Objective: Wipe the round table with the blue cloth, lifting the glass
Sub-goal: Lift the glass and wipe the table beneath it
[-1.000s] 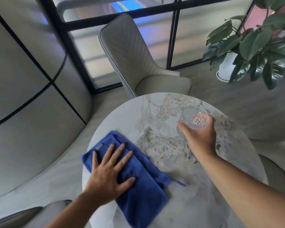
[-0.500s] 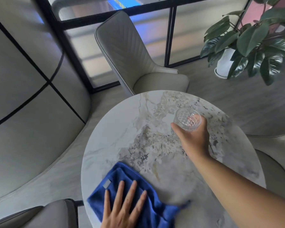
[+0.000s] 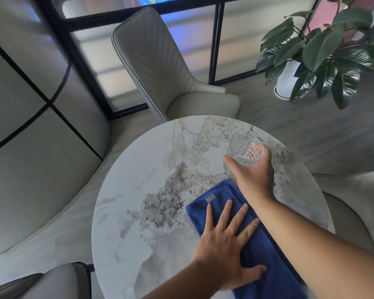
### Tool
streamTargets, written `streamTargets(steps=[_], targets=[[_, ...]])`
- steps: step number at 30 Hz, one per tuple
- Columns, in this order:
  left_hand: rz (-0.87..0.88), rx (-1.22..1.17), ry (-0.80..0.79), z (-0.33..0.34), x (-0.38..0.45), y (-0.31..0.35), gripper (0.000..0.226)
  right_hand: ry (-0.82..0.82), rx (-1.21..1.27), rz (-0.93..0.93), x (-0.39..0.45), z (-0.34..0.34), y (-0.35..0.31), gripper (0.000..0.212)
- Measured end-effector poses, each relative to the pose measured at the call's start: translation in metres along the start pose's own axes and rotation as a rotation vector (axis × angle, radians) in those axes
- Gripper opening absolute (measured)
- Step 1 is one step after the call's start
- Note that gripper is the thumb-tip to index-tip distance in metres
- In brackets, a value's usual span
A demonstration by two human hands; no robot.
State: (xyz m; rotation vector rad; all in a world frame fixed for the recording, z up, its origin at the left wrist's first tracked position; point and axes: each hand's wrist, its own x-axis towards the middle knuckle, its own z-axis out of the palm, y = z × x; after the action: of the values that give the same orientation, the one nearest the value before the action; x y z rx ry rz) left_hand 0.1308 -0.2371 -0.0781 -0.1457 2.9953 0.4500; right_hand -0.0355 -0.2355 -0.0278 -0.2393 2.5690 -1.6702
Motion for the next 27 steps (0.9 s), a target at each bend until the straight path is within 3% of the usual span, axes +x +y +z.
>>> streamTargets(steps=[13, 20, 27], targets=[[-0.144, 0.118, 0.061, -0.029, 0.083, -0.062, 0.093, 0.101, 0.004, 0.001, 0.028, -0.027, 0.015, 0.086], [-0.390, 0.105, 0.163, -0.052, 0.106, -0.134, 0.092, 0.131, -0.014, 0.030, 0.037, -0.040, 0.029, 0.085], [-0.642, 0.088, 0.216, -0.068, 0.078, -0.190, 0.090, 0.152, -0.041, 0.035, 0.042, -0.048, 0.036, 0.086]])
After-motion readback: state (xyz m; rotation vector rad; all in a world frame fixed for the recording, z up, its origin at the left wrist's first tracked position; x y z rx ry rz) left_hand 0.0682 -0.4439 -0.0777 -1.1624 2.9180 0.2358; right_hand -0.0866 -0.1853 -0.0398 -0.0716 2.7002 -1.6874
